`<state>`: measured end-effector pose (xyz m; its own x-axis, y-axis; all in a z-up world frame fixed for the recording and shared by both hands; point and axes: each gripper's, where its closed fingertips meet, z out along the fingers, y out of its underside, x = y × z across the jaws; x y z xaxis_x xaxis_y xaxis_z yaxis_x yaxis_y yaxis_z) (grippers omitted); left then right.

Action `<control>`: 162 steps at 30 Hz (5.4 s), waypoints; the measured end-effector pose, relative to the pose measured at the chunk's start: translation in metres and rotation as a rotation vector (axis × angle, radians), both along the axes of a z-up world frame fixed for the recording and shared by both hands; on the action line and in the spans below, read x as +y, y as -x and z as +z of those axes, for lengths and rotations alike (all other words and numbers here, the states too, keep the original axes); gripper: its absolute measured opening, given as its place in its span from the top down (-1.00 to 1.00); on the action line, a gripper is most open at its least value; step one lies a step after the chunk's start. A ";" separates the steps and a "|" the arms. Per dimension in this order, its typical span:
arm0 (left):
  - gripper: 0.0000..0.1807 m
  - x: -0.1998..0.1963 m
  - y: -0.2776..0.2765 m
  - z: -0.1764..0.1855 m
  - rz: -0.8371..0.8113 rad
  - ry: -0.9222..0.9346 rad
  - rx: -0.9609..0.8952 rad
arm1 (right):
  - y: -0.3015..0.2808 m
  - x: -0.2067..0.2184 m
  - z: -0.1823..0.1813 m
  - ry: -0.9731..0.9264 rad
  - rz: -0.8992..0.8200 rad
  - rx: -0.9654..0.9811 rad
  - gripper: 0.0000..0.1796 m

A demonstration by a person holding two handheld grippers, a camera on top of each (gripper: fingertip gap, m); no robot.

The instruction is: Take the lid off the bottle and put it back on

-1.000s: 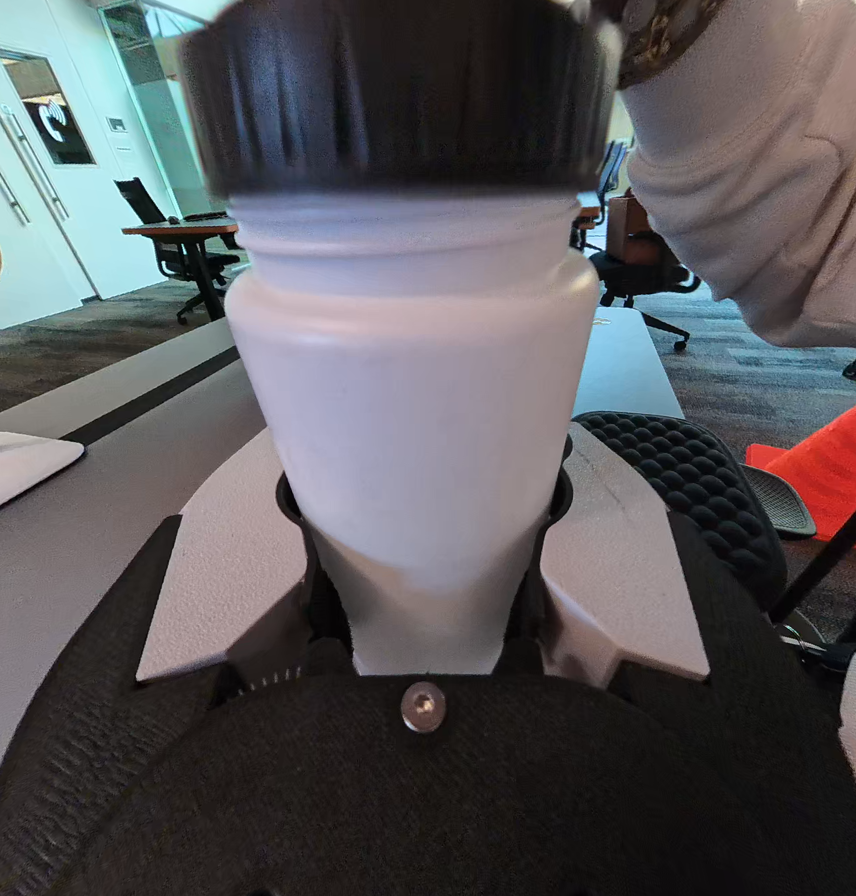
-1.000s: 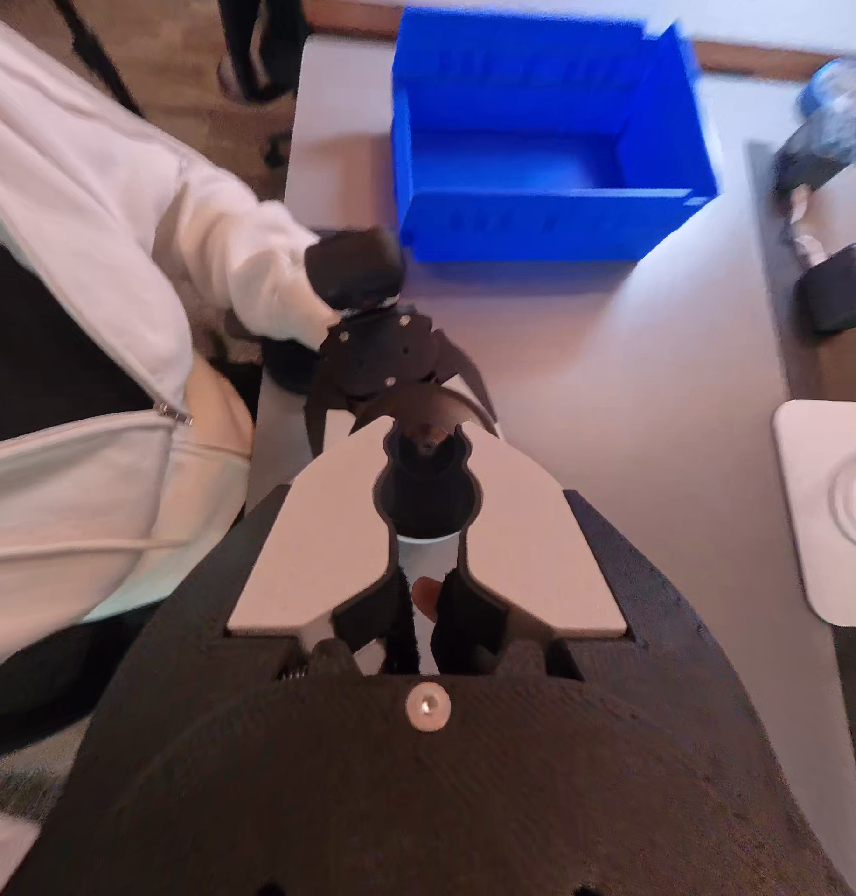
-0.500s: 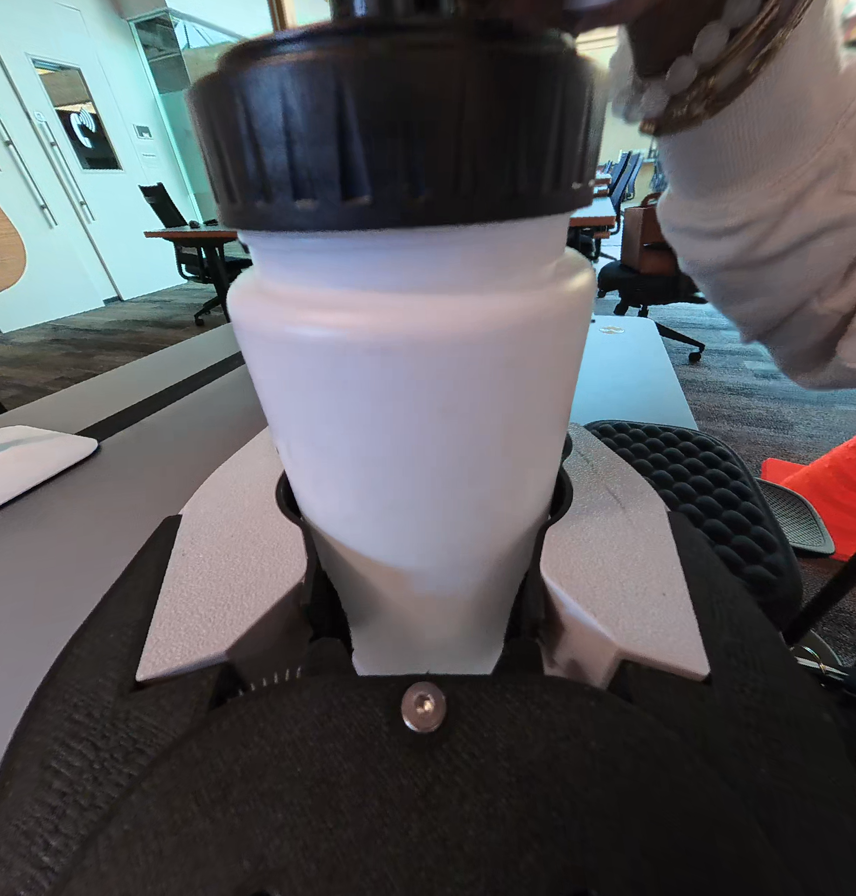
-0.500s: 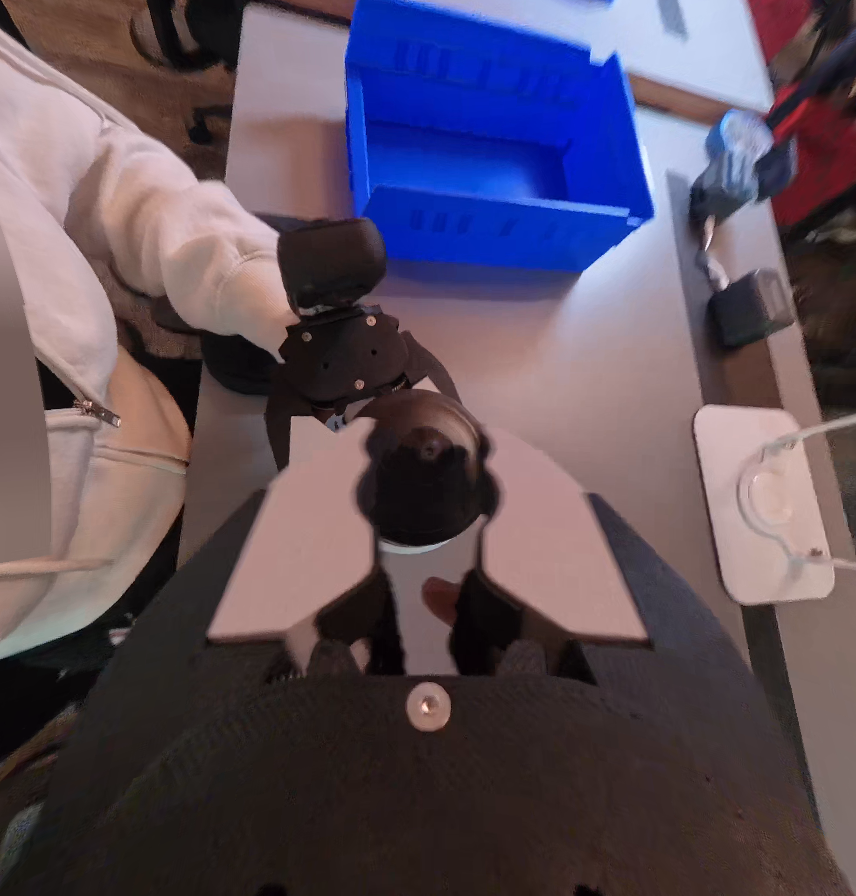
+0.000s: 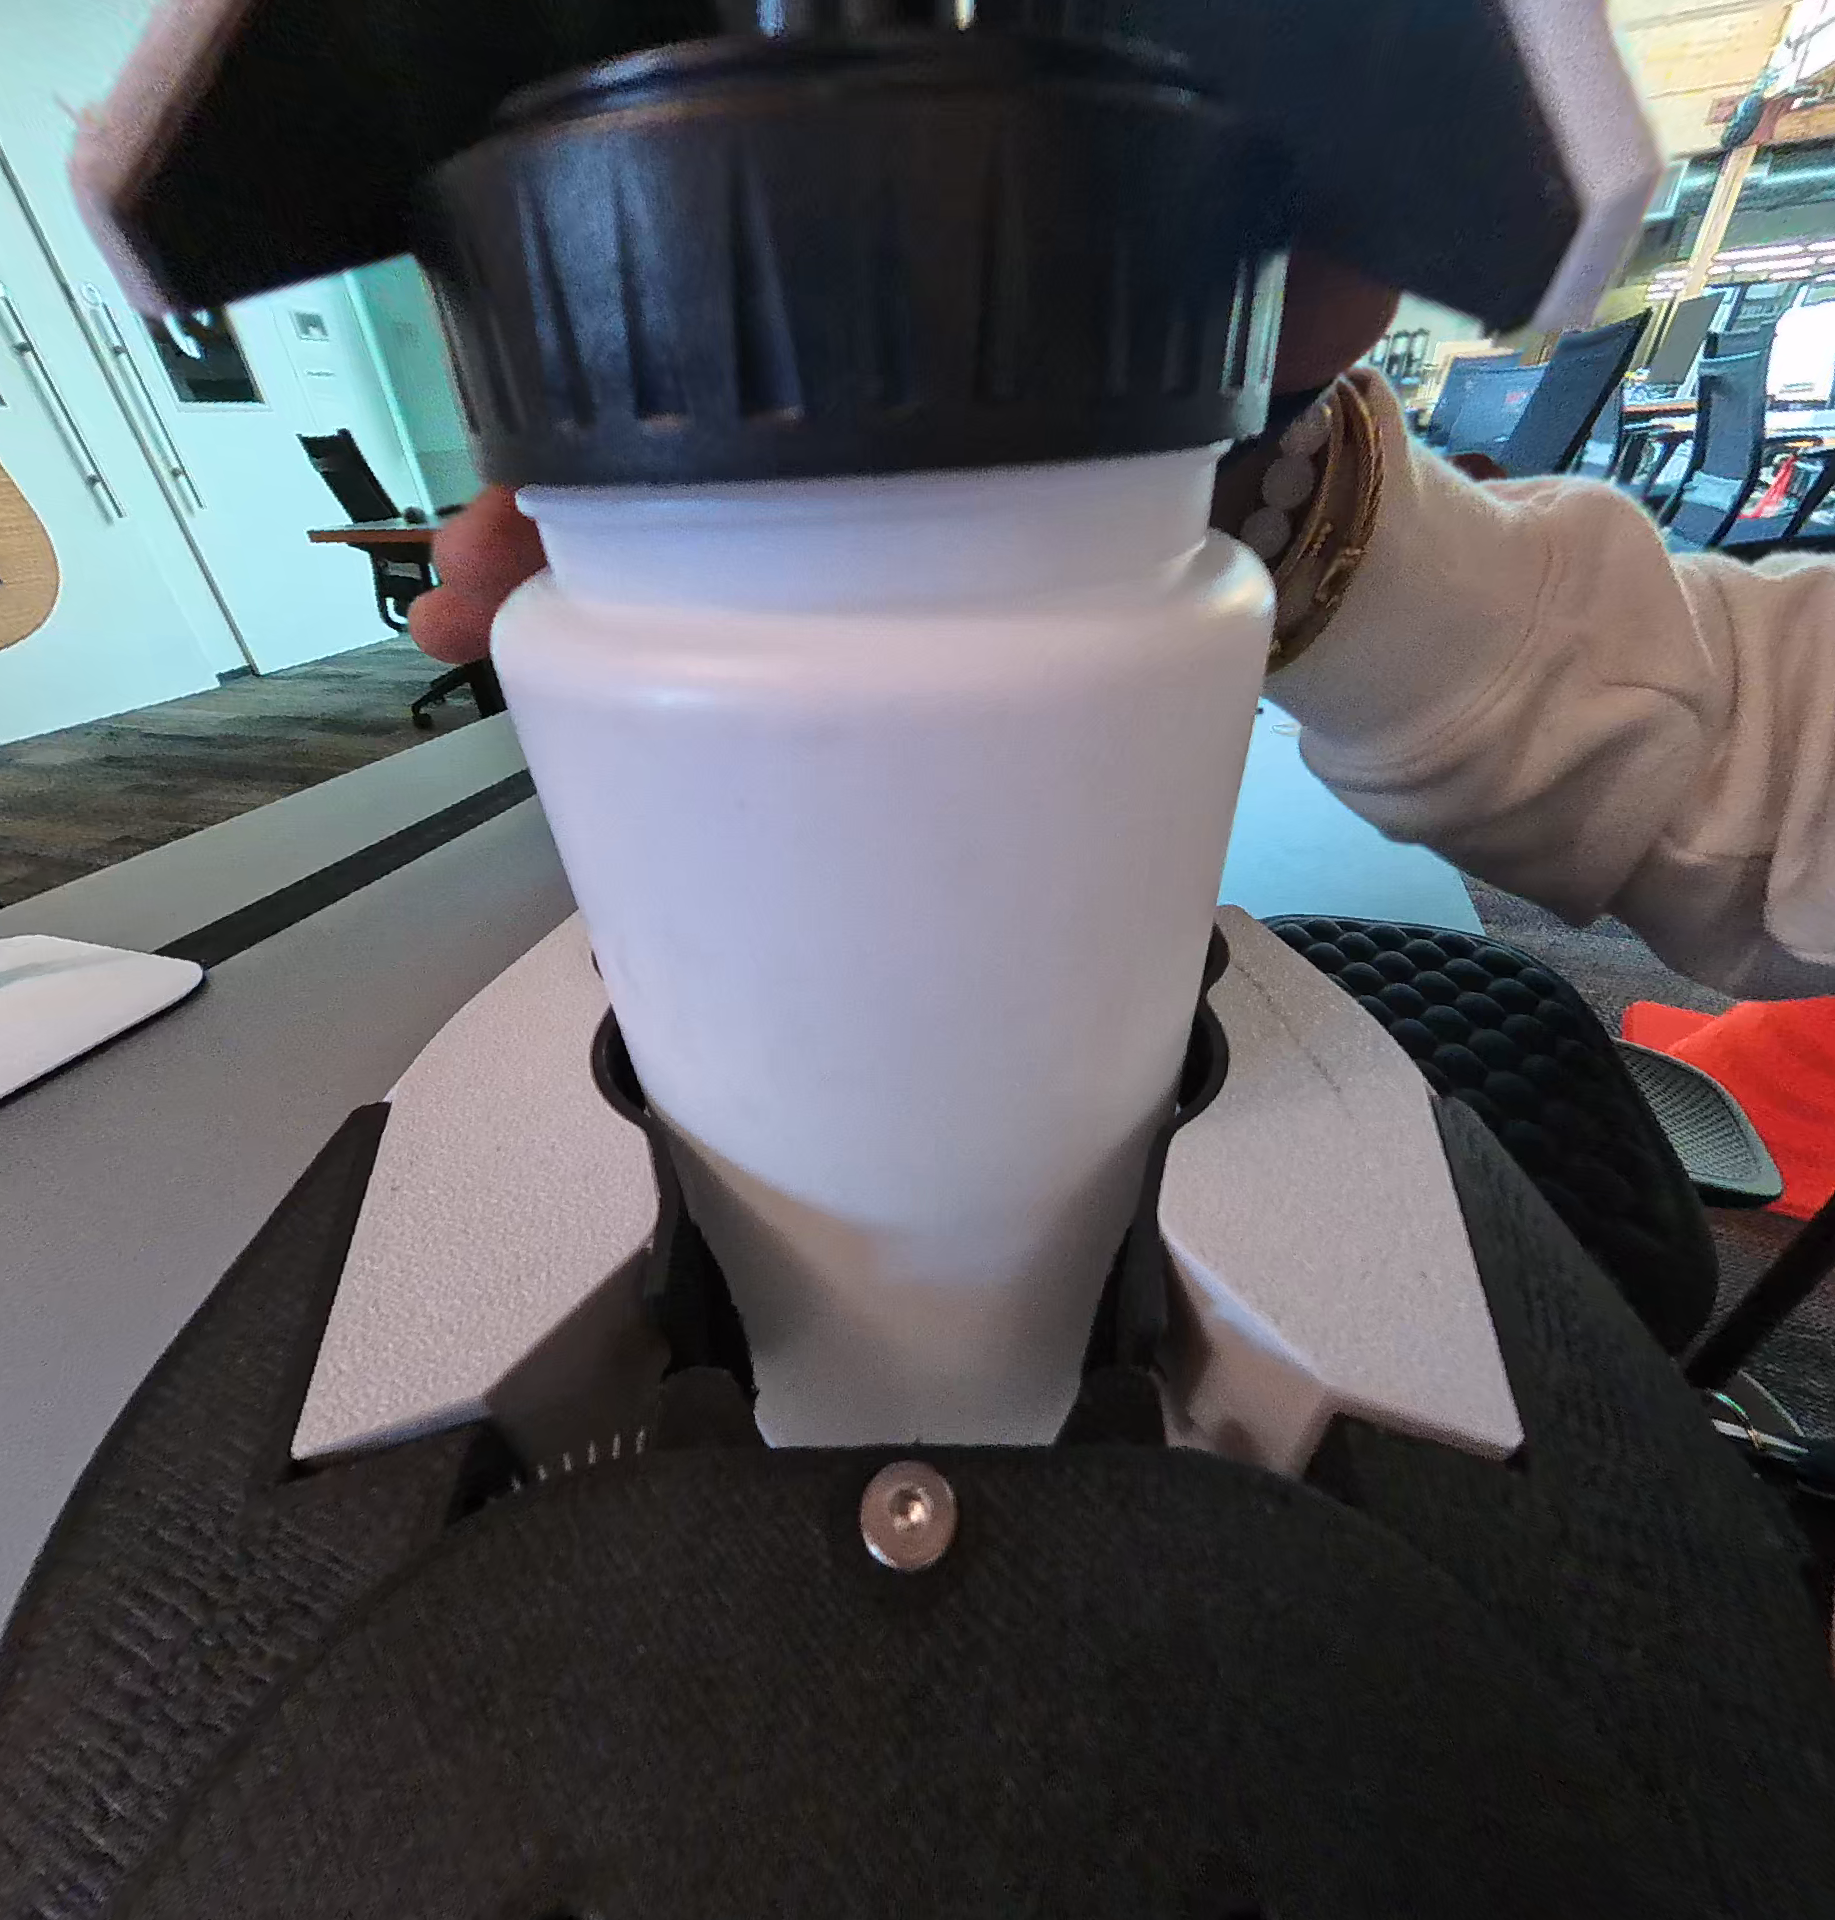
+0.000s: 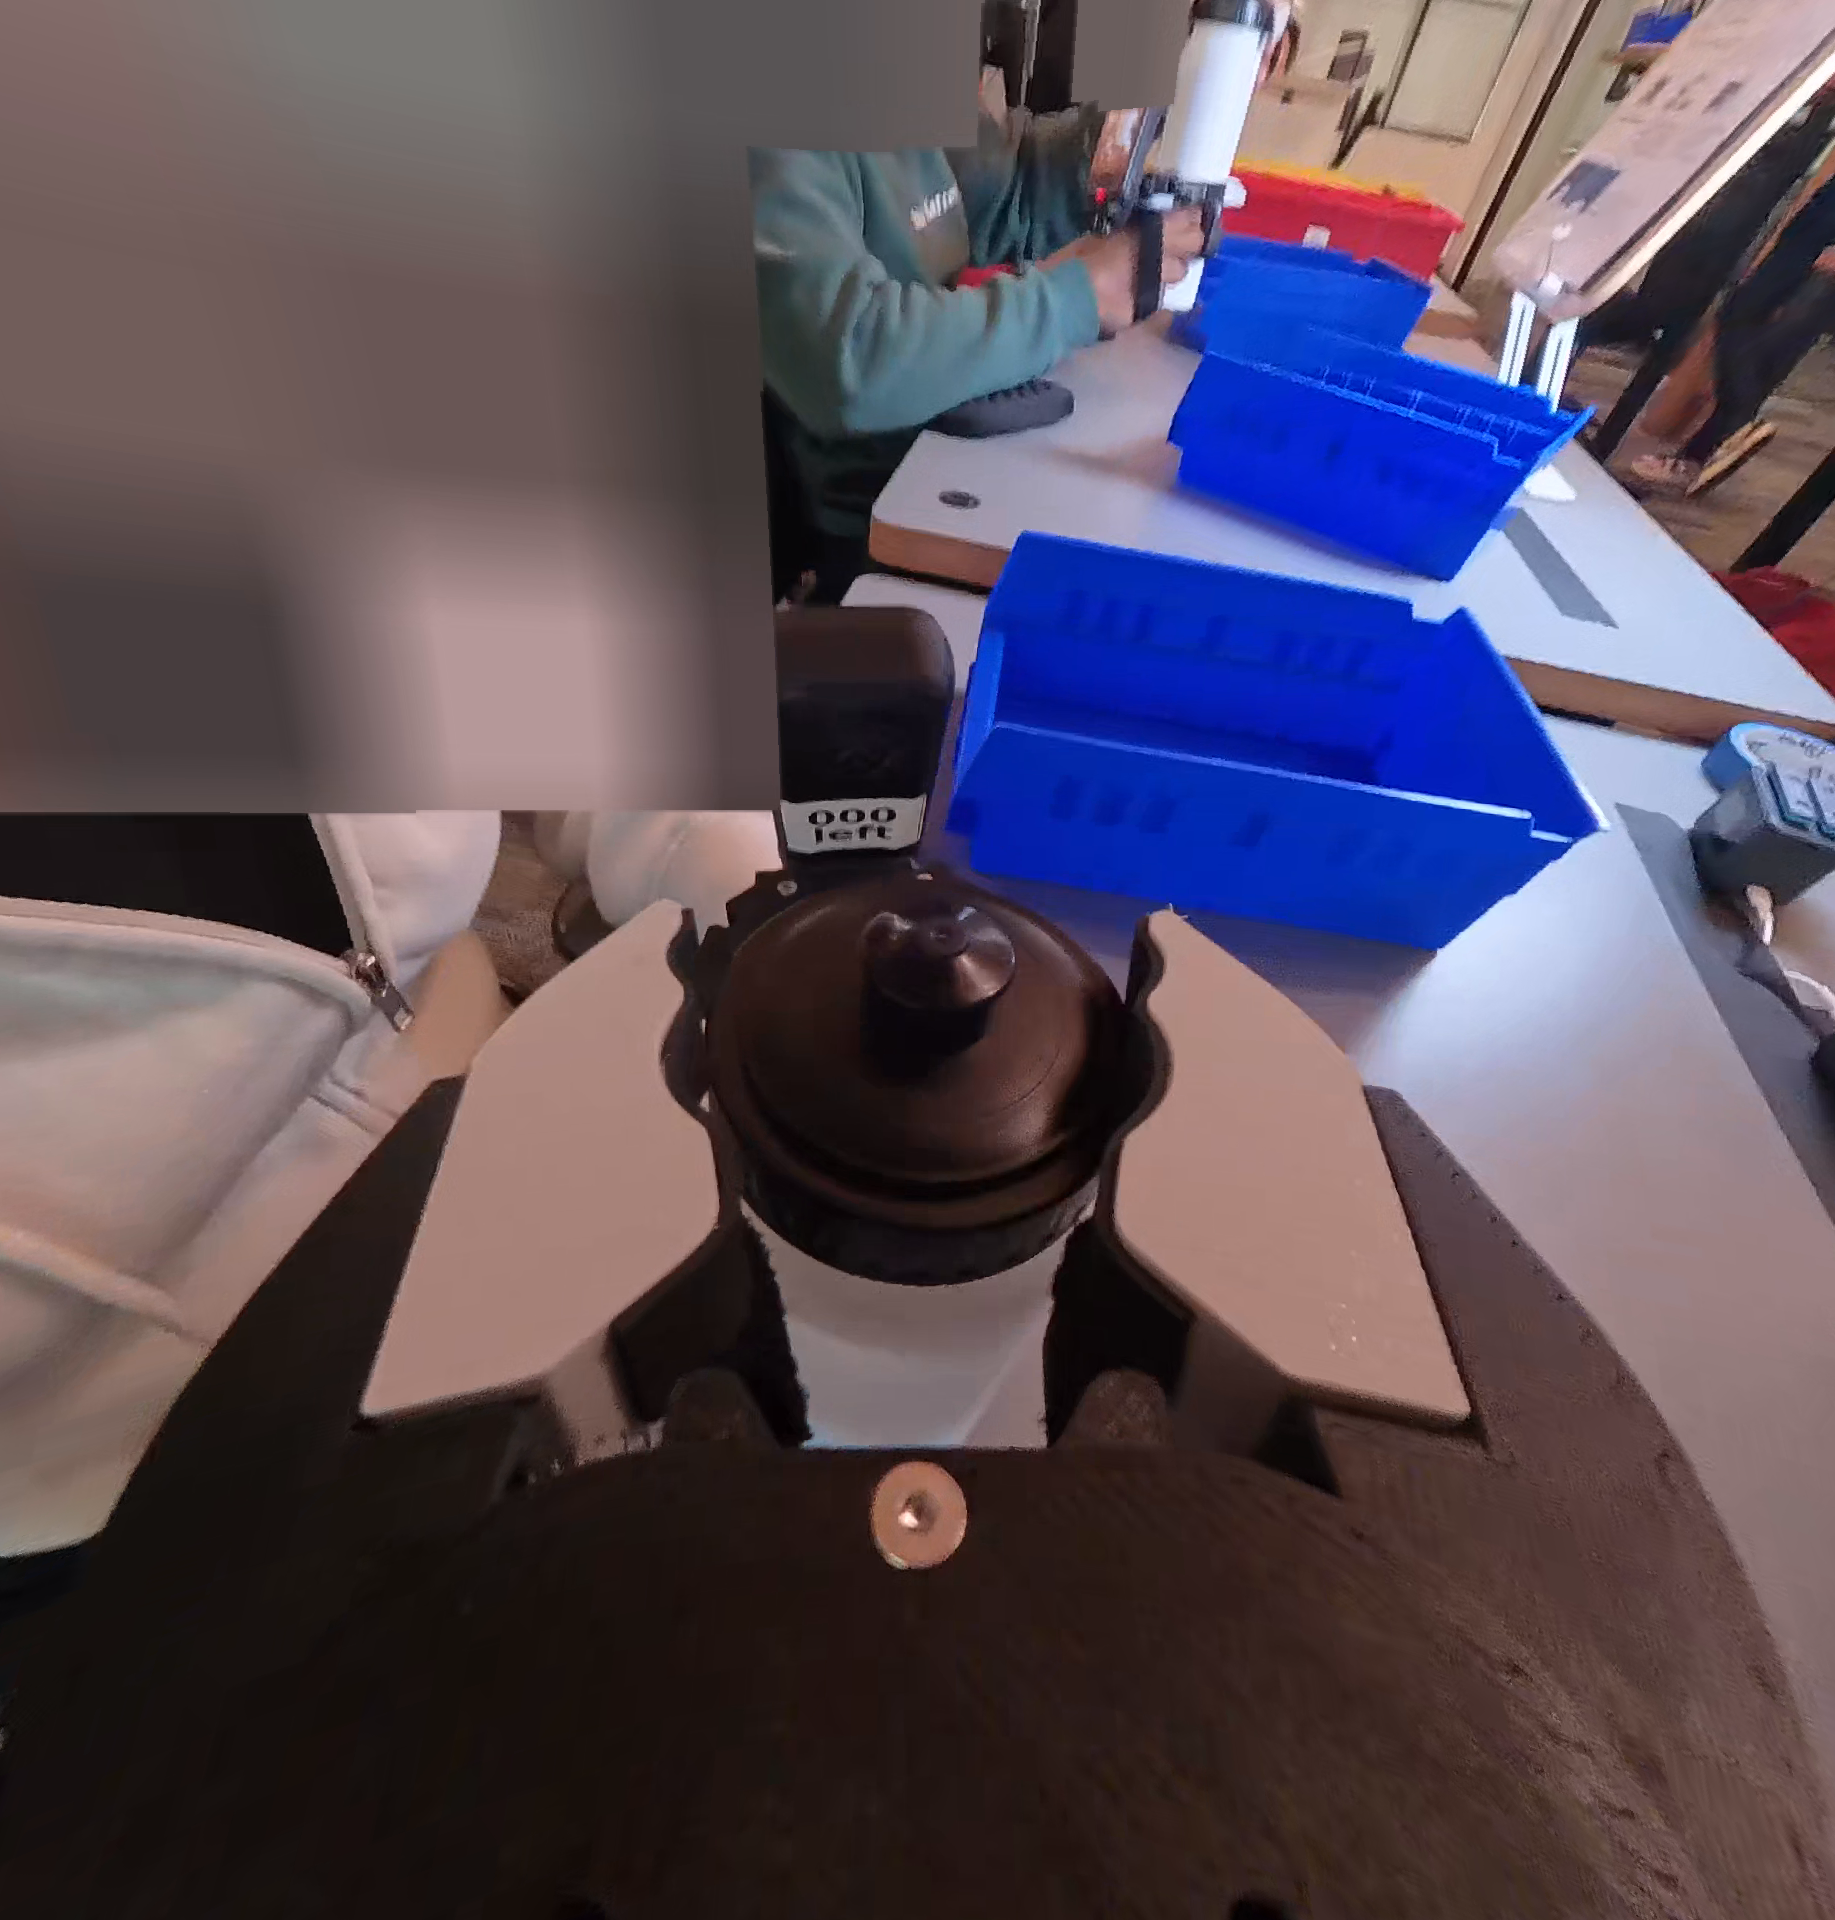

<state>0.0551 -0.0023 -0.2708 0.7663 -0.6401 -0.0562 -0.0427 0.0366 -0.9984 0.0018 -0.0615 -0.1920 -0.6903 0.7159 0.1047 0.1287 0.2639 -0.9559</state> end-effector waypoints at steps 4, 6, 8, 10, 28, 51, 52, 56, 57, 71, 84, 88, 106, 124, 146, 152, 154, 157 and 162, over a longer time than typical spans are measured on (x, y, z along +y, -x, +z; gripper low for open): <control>-0.11 0.001 0.002 0.000 0.038 -0.003 -0.001 | 0.005 0.003 0.003 0.063 -0.149 0.038 0.16; -0.11 0.003 0.003 0.000 0.065 -0.001 0.001 | 0.008 0.011 0.003 0.063 -0.347 0.059 0.17; -0.12 0.003 0.002 0.000 0.063 -0.004 0.007 | 0.009 0.020 0.003 0.046 -0.579 0.074 0.10; -0.12 0.002 0.000 0.000 0.057 -0.011 0.010 | 0.007 0.018 0.006 0.010 -0.644 0.114 -0.03; -0.11 0.005 0.004 0.000 0.086 -0.005 0.001 | 0.006 0.023 -0.003 0.224 -0.589 0.102 0.12; -0.12 0.006 0.006 0.000 0.108 -0.008 0.003 | 0.005 0.032 0.001 0.091 -0.876 0.234 0.14; -0.12 0.007 0.008 0.000 0.119 -0.007 -0.001 | 0.002 0.031 0.001 0.072 -0.917 0.236 0.16; -0.11 0.007 0.016 0.001 0.139 -0.017 -0.012 | -0.012 0.025 0.005 0.128 -0.929 0.253 0.30; -0.11 0.008 0.016 0.001 0.141 -0.018 -0.013 | -0.017 0.024 0.005 0.142 -0.918 0.252 0.34; -0.12 0.010 0.013 0.000 0.122 -0.009 -0.008 | 0.017 0.021 0.002 0.187 -0.386 0.183 -0.03; -0.12 0.012 0.016 0.000 0.147 -0.004 -0.005 | -0.054 0.009 0.011 0.277 -0.481 0.330 0.66; -0.12 0.011 0.016 0.000 0.137 -0.010 -0.009 | -0.042 0.034 0.029 0.224 -0.547 0.432 0.10; -0.12 0.011 0.012 -0.001 0.140 0.009 0.004 | 0.018 0.032 -0.013 0.158 -0.705 0.146 0.05; -0.12 0.009 0.012 0.000 0.119 0.004 -0.001 | -0.009 0.016 0.005 0.105 -0.417 0.285 -0.20; -0.11 -0.001 0.001 0.000 0.007 0.008 -0.004 | 0.011 0.004 -0.023 0.037 -0.372 0.098 -0.24; -0.11 -0.009 -0.006 -0.001 -0.083 0.021 0.006 | 0.003 -0.005 -0.008 0.147 -0.123 0.102 0.03; -0.11 -0.009 -0.005 -0.001 -0.072 0.017 0.003 | 0.005 -0.004 -0.007 0.174 -0.143 0.115 0.03; -0.10 -0.006 0.000 0.000 0.015 0.016 -0.005 | 0.007 0.003 -0.006 0.184 -0.285 0.134 0.08; -0.10 -0.008 -0.002 -0.001 0.001 0.020 0.017 | 0.004 0.008 -0.004 0.185 -0.524 0.202 0.14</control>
<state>0.0572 -0.0107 -0.2720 0.7660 -0.6403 -0.0560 -0.0592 0.0165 -0.9981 -0.0023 -0.0536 -0.1962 -0.2186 0.9751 0.0385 0.0079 0.0412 -0.9991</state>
